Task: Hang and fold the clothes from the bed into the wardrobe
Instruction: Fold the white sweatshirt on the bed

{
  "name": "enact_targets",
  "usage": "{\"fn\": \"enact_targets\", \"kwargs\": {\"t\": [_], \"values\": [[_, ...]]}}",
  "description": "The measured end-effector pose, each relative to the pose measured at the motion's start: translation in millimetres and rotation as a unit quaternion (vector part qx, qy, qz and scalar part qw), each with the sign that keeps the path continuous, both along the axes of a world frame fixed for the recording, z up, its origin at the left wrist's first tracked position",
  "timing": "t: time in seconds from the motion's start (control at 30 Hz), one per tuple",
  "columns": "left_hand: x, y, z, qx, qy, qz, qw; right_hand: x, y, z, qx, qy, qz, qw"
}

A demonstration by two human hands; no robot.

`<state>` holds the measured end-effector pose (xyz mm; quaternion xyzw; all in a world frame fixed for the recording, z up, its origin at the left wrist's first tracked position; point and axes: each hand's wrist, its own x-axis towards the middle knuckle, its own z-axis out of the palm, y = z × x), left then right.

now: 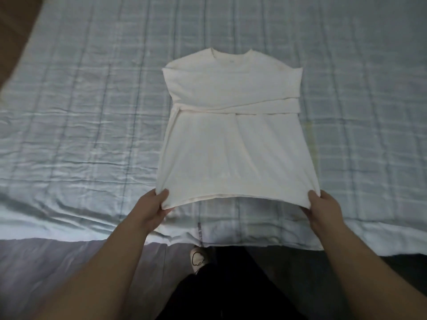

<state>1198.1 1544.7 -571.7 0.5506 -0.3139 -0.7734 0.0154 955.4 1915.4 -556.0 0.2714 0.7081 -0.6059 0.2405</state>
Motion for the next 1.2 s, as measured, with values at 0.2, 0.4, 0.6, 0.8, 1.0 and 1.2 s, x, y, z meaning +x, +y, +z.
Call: {"fn": "enact_targets", "kwargs": {"t": [0.2,0.4,0.6,0.8,1.0,1.2], "values": [[49,10,14,0.011,-0.003,-0.02,1.0,35,33,10,-0.04,-0.039,-0.018,0.998],[115,48,13,-0.095,-0.133,-0.159,0.974,96,74,7,0.148,-0.084,0.07,0.983],[129,63,37,-0.296,-0.126,-0.193,0.927,113,58,45,0.269,0.037,0.203,0.941],[71,4,80,-0.227,-0.023,-0.155,0.961,38,15,90,0.074,0.01,0.135,0.988],[-38,-65,92,-0.077,0.09,-0.056,0.991,-62,-49,101,-0.054,0.011,0.05,0.997],[-153,-110,90,-0.056,0.116,-0.017,0.992,-160,-114,78,-0.165,0.001,-0.009,0.986]]}}
